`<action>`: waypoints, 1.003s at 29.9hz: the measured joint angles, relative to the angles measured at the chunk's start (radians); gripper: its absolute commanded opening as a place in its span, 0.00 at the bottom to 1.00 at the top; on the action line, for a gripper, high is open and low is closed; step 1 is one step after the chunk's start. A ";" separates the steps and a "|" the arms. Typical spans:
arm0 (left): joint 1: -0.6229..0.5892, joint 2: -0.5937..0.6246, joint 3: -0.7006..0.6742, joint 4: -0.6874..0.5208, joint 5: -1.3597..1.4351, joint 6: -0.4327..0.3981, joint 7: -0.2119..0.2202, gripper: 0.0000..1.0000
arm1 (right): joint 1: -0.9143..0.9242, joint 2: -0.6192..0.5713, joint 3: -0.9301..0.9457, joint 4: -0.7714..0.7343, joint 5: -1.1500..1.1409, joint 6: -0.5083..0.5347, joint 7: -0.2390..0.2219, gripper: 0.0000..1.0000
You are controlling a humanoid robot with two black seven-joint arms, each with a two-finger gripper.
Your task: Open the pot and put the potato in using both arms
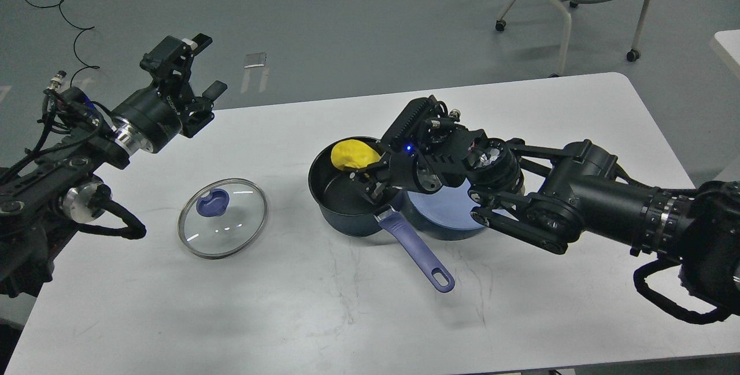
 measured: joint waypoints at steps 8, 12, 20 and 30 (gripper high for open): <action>0.001 0.003 -0.001 0.000 0.000 0.001 0.000 0.98 | -0.029 0.006 0.013 -0.023 0.013 -0.009 -0.005 0.99; 0.001 0.008 -0.002 0.000 -0.001 0.014 0.000 0.98 | -0.039 0.009 0.080 -0.021 0.062 -0.015 -0.008 1.00; 0.003 0.027 -0.003 0.000 -0.001 0.026 0.000 0.98 | -0.033 0.029 0.163 0.011 0.285 -0.108 -0.036 1.00; 0.011 -0.007 -0.011 -0.018 -0.038 0.001 0.000 0.98 | -0.067 -0.031 0.500 0.026 0.897 -0.093 -0.034 1.00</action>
